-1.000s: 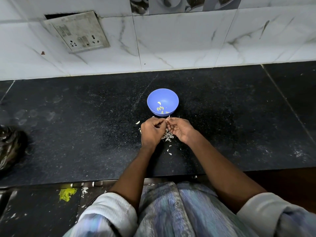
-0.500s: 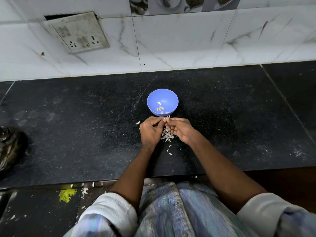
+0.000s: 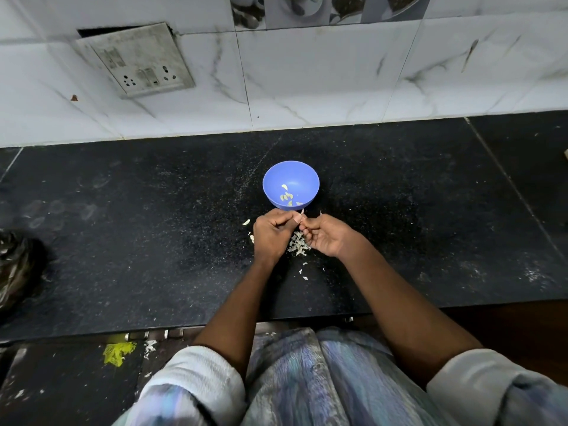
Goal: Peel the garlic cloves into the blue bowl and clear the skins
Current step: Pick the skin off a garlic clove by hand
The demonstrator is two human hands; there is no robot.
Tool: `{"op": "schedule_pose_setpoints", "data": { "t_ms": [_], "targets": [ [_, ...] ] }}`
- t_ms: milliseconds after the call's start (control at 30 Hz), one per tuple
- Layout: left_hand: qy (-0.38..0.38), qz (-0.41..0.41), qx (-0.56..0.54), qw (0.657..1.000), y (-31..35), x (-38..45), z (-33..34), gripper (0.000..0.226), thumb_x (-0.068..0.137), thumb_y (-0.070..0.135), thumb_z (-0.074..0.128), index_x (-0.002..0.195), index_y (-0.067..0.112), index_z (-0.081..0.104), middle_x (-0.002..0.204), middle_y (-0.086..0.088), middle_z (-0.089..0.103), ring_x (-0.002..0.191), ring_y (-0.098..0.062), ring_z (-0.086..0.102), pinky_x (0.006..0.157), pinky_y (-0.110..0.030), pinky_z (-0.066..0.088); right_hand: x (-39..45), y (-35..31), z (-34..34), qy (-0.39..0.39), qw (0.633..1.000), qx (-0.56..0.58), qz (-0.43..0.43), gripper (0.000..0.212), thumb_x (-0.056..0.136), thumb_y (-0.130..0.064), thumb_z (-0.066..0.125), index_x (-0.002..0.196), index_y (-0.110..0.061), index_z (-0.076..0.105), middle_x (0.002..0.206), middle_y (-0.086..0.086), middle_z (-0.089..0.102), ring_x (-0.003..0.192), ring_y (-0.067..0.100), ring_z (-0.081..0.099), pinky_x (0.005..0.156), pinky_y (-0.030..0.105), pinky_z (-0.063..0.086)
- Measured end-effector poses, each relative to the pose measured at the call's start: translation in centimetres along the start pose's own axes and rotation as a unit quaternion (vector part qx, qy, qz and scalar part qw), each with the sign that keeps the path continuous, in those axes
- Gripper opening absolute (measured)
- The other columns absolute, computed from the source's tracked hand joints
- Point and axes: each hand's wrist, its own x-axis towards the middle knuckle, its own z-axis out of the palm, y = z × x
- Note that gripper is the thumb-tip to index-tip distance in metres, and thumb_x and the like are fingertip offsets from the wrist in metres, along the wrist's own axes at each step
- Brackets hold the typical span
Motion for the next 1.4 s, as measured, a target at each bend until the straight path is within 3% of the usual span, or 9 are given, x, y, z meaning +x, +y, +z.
{"op": "schedule_pose_setpoints", "data": {
  "t_ms": [200, 367, 533, 633, 767, 900, 1200, 1300, 1400],
  "targets": [
    [0.059, -0.151, -0.135, 0.977, 0.6, -0.3, 1.2, 0.008, 0.088, 0.011, 0.081, 0.094, 0.009, 0.085, 0.087, -0.011, 0.08, 0.075, -0.018, 0.071, 0.077, -0.033, 0.061, 0.5, 1.1, 0.7, 0.026, 0.984, -0.063, -0.166, 0.022, 0.098, 0.003, 0.061, 0.078, -0.007, 0.063, 0.072, 0.009, 0.061, 0.068, 0.014, 0.051, 0.062, 0.02, 0.046],
    [0.124, -0.388, -0.42, 0.811, 2.8, 0.4, 2.1, 0.011, 0.092, 0.001, 0.076, 0.102, -0.002, 0.077, 0.088, -0.01, 0.078, 0.071, -0.009, 0.074, 0.068, -0.018, 0.062, 0.5, 1.0, 1.1, 0.05, 0.932, -0.172, -0.316, 0.021, 0.094, 0.005, 0.065, 0.077, -0.006, 0.062, 0.076, 0.008, 0.068, 0.074, 0.013, 0.063, 0.071, 0.025, 0.053],
    [0.082, -0.152, -0.185, 0.968, 0.9, -0.2, 1.1, 0.012, 0.091, 0.002, 0.079, 0.101, 0.008, 0.083, 0.095, -0.006, 0.08, 0.083, -0.015, 0.073, 0.079, -0.027, 0.06, -0.3, -0.8, 1.5, -0.017, 0.998, -0.038, -0.044, 0.02, 0.104, -0.009, 0.053, 0.087, -0.007, 0.063, 0.069, 0.004, 0.055, 0.064, 0.012, 0.045, 0.057, 0.02, 0.04],
    [0.04, -0.036, -0.065, 0.996, -0.4, 0.4, -0.1, 0.015, 0.089, 0.004, 0.081, 0.098, 0.016, 0.084, 0.093, -0.001, 0.08, 0.084, -0.015, 0.074, 0.082, -0.035, 0.061, -0.4, -1.2, 1.0, -0.03, 0.998, -0.042, 0.029, 0.02, 0.104, -0.01, 0.054, 0.087, -0.009, 0.064, 0.071, 0.002, 0.055, 0.063, 0.009, 0.046, 0.058, 0.018, 0.041],
    [0.075, -0.185, -0.135, 0.97, 0.7, 0.2, 0.8, 0.008, 0.09, 0.003, 0.078, 0.097, 0.003, 0.083, 0.085, -0.007, 0.079, 0.071, -0.016, 0.068, 0.069, -0.025, 0.061, 0.3, 0.2, 1.2, 0.016, 0.974, -0.151, -0.168, 0.022, 0.102, -0.002, 0.057, 0.081, -0.007, 0.059, 0.073, 0.007, 0.059, 0.064, 0.009, 0.05, 0.059, 0.02, 0.043],
    [0.126, -0.418, -0.315, 0.843, 2.7, 1.3, 1.3, 0.005, 0.087, 0.007, 0.079, 0.089, 0.003, 0.076, 0.073, -0.005, 0.074, 0.057, -0.008, 0.067, 0.061, -0.019, 0.062, 1.0, 1.2, 0.9, 0.056, 0.902, -0.276, -0.328, 0.014, 0.097, 0.001, 0.063, 0.083, 0.004, 0.061, 0.071, -0.007, 0.064, 0.064, 0.001, 0.054, 0.066, 0.021, 0.046],
    [0.049, -0.51, -0.364, 0.778, 3.0, 1.4, 0.5, 0.016, 0.092, 0.01, 0.075, 0.078, 0.004, 0.07, 0.064, 0.0, 0.069, 0.049, -0.004, 0.064, 0.049, -0.016, 0.056, 0.5, 1.1, -0.5, -0.017, 0.889, -0.307, -0.339, 0.01, 0.094, -0.003, 0.065, 0.084, -0.004, 0.066, 0.079, 0.002, 0.066, 0.076, 0.011, 0.059, 0.076, 0.028, 0.051],
    [0.032, -0.477, -0.367, 0.798, 2.9, 0.9, 0.7, 0.011, 0.095, 0.01, 0.072, 0.086, 0.005, 0.071, 0.067, -0.001, 0.068, 0.053, -0.005, 0.063, 0.055, -0.015, 0.057, 0.3, 1.0, -0.2, -0.034, 0.949, -0.188, -0.253, 0.017, 0.097, 0.006, 0.057, 0.085, -0.006, 0.063, 0.077, 0.003, 0.064, 0.074, 0.011, 0.056, 0.071, 0.023, 0.048],
    [0.013, -0.359, -0.24, 0.902, 2.3, 0.1, 1.2, 0.011, 0.1, 0.007, 0.065, 0.096, 0.007, 0.075, 0.072, -0.003, 0.069, 0.058, -0.009, 0.058, 0.056, -0.017, 0.053, 0.1, 0.9, -0.4, -0.068, 0.983, -0.081, -0.15, 0.023, 0.101, 0.004, 0.05, 0.086, -0.01, 0.059, 0.073, 0.003, 0.063, 0.071, 0.011, 0.054, 0.066, 0.021, 0.047]
  ]
}}
